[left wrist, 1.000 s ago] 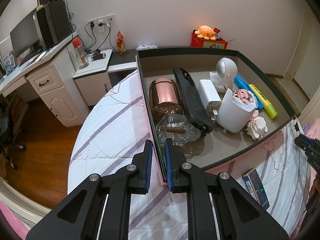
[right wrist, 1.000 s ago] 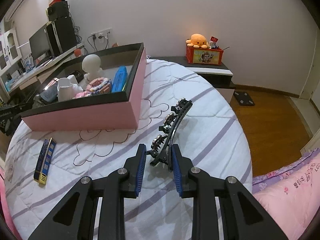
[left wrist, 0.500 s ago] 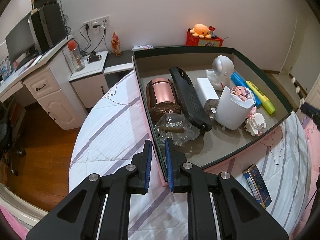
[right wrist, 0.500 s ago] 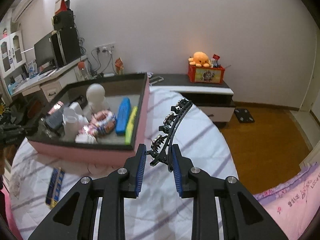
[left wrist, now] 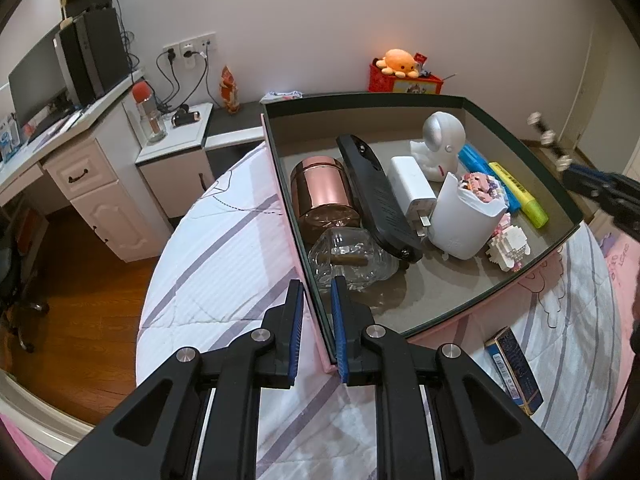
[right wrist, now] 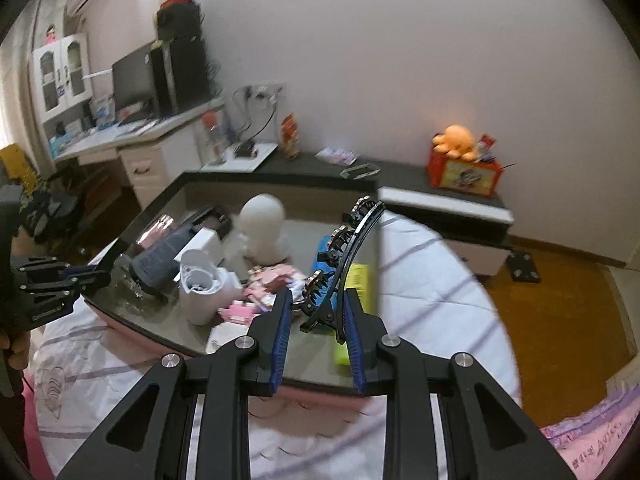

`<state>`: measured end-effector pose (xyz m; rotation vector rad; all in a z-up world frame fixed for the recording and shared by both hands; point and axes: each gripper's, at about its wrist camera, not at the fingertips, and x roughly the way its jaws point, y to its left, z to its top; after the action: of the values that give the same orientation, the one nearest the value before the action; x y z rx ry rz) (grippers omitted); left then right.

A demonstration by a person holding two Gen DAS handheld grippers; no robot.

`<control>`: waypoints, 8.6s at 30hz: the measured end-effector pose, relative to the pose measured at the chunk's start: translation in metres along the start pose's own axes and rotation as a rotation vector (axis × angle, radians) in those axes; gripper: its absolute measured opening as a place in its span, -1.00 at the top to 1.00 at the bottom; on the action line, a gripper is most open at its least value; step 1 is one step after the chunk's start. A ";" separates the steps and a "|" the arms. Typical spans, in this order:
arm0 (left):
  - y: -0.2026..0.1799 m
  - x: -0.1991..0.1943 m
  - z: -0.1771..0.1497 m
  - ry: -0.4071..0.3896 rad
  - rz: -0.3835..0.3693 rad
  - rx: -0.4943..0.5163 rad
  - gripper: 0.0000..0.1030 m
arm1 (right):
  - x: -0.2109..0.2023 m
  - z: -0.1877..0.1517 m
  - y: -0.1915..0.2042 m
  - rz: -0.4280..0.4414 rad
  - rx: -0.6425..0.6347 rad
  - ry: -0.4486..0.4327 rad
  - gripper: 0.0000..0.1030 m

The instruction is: Organize rigid objects

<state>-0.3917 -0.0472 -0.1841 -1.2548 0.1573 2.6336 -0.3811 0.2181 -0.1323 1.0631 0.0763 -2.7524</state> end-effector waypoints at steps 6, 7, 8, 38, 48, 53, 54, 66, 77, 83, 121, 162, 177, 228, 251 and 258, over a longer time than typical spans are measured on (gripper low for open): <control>-0.001 0.001 0.000 0.001 0.004 0.000 0.73 | 0.027 -0.003 0.006 0.086 -0.001 0.050 0.49; -0.001 0.001 0.000 0.001 0.006 0.001 0.73 | 0.029 -0.004 0.006 0.103 0.002 0.049 0.49; -0.001 0.001 0.001 0.001 0.008 0.000 0.73 | 0.029 -0.005 0.006 0.112 0.004 0.052 0.48; -0.110 -0.044 -0.038 -0.072 0.072 -0.014 -0.66 | -0.001 -0.033 -0.056 0.110 0.099 0.063 0.48; -0.148 -0.001 -0.053 0.045 0.105 0.007 -0.36 | 0.000 -0.039 -0.067 0.199 0.159 0.041 0.48; -0.131 0.004 -0.061 0.055 0.129 0.012 0.60 | -0.001 -0.037 -0.061 0.163 0.128 0.044 0.48; -0.128 0.003 -0.061 0.055 0.140 0.010 0.60 | -0.001 -0.037 -0.062 0.160 0.126 0.044 0.48; -0.063 -0.009 -0.070 0.053 0.214 -0.086 0.61 | 0.003 -0.034 -0.058 0.131 0.114 0.057 0.48; -0.036 -0.011 -0.078 0.034 0.093 -0.160 0.59 | 0.006 -0.031 -0.051 0.094 0.101 0.081 0.48; -0.037 -0.010 -0.080 0.021 0.065 -0.150 0.57 | 0.009 -0.028 -0.047 0.080 0.094 0.097 0.48; -0.077 -0.073 -0.045 -0.108 -0.024 0.051 0.60 | 0.039 -0.019 -0.048 0.010 0.063 0.180 0.73; -0.173 0.066 0.144 0.013 -0.140 0.148 0.60 | 0.041 -0.022 -0.053 0.058 0.072 0.150 0.66; -0.153 0.066 0.141 0.022 -0.140 0.141 0.60 | 0.071 0.016 -0.059 0.018 0.014 0.190 0.66; -0.152 0.073 0.152 -0.051 -0.107 0.108 -0.90 | 0.101 0.041 -0.062 -0.008 -0.018 0.222 0.66; -0.090 -0.015 0.110 -0.184 0.016 0.035 -0.99 | 0.031 0.048 -0.012 -0.052 -0.065 0.084 -0.59; -0.070 -0.052 0.077 -0.242 0.025 -0.009 -0.99 | -0.017 0.039 0.008 -0.044 -0.040 -0.019 -0.75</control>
<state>-0.4012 0.0278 -0.0954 -0.9311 0.1217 2.7827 -0.3925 0.2084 -0.0918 1.0365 0.1529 -2.7871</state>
